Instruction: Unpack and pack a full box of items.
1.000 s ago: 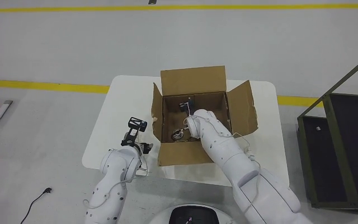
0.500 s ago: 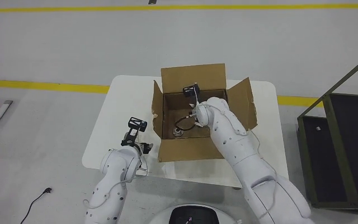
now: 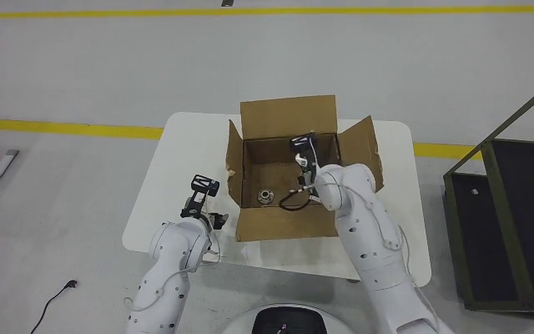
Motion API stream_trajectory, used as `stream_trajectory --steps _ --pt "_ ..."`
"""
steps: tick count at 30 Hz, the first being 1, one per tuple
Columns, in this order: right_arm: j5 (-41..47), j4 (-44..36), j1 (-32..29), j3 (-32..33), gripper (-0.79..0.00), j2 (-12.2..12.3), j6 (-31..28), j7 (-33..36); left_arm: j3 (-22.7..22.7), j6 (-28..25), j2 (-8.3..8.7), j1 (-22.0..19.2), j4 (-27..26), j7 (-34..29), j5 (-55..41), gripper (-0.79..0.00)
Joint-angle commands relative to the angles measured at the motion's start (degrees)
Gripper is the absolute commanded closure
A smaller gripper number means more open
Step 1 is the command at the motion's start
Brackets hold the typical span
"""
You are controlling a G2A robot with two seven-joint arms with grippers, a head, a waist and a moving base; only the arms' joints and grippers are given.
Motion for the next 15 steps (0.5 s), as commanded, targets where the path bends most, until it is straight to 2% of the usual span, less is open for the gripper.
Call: stream_trajectory --steps 1,6,15 --pt "0.23 -1.25 -0.66 0.52 0.0 0.17 -0.36 -0.84 0.0 0.0 0.0 0.0 0.0 0.0 0.0 -0.785" --pt "1.46 -3.08 -2.2 1.64 0.0 0.58 -2.13 -3.43 0.0 0.0 0.0 0.0 0.0 0.0 0.0 -0.785" --pt "1.46 -3.08 -2.2 1.64 0.0 0.58 -2.13 -3.43 0.0 0.0 0.0 0.0 0.0 0.0 0.0 -0.785"
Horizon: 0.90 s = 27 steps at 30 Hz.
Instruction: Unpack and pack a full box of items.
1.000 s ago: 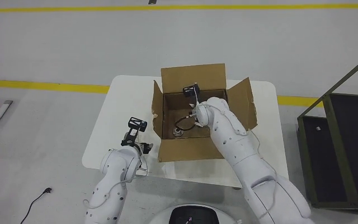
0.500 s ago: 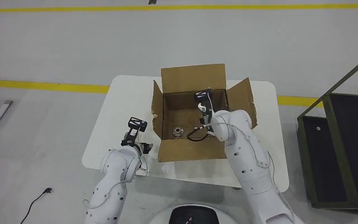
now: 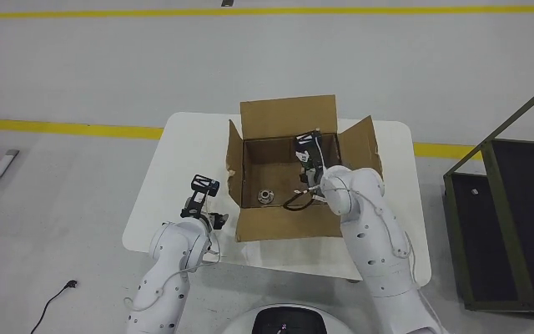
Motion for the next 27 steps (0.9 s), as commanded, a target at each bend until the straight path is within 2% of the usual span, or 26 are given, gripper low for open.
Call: stream_trajectory --steps 1,6,12,22,27 --pt "0.0 0.0 0.0 0.0 0.0 0.0 0.0 0.0 0.0 0.0 0.0 0.0 0.0 0.0 0.0 -0.785" --pt "0.85 -1.45 -0.93 0.42 0.0 0.09 0.2 -2.93 0.0 0.0 0.0 0.0 0.0 0.0 0.0 -0.785" --pt "2.56 -10.29 -2.58 3.51 0.0 0.78 -0.71 -4.81 0.0 0.0 0.0 0.0 0.0 0.0 0.0 -0.785" --pt "8.03 -27.61 -7.96 11.45 0.0 2.13 -0.92 -2.86 0.0 0.0 0.0 0.0 0.0 0.0 0.0 -0.785" --pt "7.87 -31.75 -10.73 14.88 0.0 2.89 -1.52 -1.33 0.0 0.0 0.0 0.0 0.0 0.0 0.0 -0.785"
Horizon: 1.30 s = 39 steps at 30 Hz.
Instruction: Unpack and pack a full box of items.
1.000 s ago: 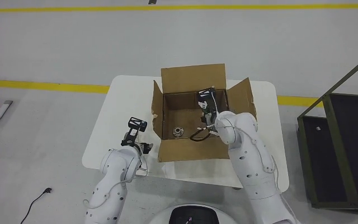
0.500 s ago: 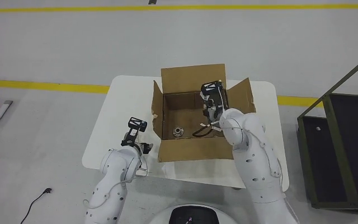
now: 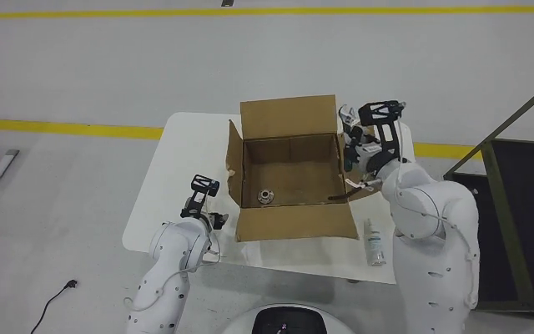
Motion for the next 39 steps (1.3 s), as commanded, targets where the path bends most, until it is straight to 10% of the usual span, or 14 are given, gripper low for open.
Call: stream_trajectory --steps 1,39 --pt "-0.07 -0.48 -1.08 0.89 0.0 0.25 -0.17 0.22 0.0 0.0 0.0 0.0 0.0 0.0 0.0 -0.785" --pt "7.6 -8.43 -7.14 8.35 0.0 3.24 -5.22 -4.49 0.0 0.0 0.0 0.0 0.0 0.0 0.0 -0.785"
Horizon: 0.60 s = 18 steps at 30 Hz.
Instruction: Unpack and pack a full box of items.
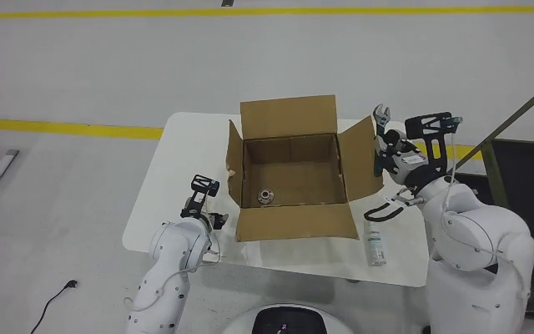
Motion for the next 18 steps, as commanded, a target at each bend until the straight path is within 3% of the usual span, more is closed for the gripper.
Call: stream_trajectory --steps 1,7,18 --pt "0.0 0.0 0.0 0.0 0.0 0.0 0.0 0.0 0.0 0.0 0.0 0.0 0.0 0.0 0.0 -0.785" --pt "0.01 -0.04 -2.18 0.96 0.0 0.33 0.98 -2.5 0.0 0.0 0.0 0.0 0.0 0.0 0.0 -0.785" --pt "1.26 -3.43 -7.31 11.01 0.0 1.87 1.86 0.22 0.0 0.0 0.0 0.0 0.0 0.0 0.0 -0.785"
